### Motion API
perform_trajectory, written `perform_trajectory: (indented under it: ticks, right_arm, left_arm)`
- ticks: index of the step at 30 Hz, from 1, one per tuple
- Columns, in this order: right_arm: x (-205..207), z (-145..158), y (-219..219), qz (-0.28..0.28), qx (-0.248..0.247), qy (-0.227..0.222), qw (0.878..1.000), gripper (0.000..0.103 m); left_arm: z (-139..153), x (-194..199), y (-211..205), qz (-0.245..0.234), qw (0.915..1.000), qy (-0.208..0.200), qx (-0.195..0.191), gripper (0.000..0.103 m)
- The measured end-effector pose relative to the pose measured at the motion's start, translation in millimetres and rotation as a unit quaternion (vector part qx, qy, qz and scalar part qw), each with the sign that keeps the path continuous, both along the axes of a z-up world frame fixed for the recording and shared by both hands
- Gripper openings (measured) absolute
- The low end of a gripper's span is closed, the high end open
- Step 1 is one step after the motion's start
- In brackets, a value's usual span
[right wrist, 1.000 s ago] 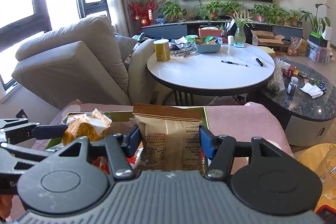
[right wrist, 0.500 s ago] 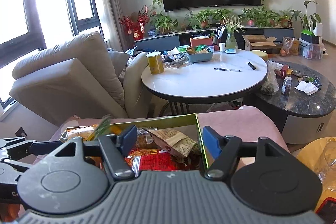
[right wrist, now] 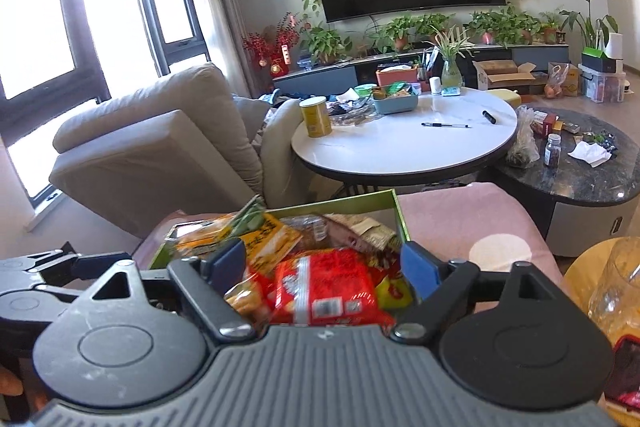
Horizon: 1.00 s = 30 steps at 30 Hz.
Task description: Organize snacks
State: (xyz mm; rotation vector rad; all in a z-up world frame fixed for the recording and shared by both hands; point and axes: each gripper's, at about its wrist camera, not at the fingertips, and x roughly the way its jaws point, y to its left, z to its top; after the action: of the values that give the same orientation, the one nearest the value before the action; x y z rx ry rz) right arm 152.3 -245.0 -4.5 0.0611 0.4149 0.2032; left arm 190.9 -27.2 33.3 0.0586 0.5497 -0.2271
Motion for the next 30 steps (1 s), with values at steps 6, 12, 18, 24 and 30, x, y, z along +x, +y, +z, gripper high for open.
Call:
perform_trajectory:
  ticks: [6,12,18,24,30]
  right_arm:
    - [-28.4,10.0,5.3,0.006,0.000,-0.012,1.000,0.087]
    - [-66.3,20.0,4.2,0.003,0.011,-0.039,0.999,0.087]
    - [-97.5,15.8,7.8,-0.005,0.010,-0.044,0.999,0.087]
    - [-117.9,9.2,17.3,0.000,0.004,-0.042,0.999,0.087]
    - [-135.7,2.4,23.4,0.003,0.010,-0.041,0.999,0.087]
  left_arm:
    - [18.3,-39.4,1.1,0.010,0.9991,-0.040,0.003,0.103]
    - [25.4,-77.9,3.9,0.042,0.9967,-0.065,0.024,0.103]
    - [25.2,-110.2,14.5,0.061,0.9961,-0.063,0.003,0.103]
    - [21.4,-136.8,22.6,0.097,0.9930,-0.067,0.012,0.103]
    - [22.3,-159.2,32.4,0.107,0.9918,-0.069,0.007,0.103]
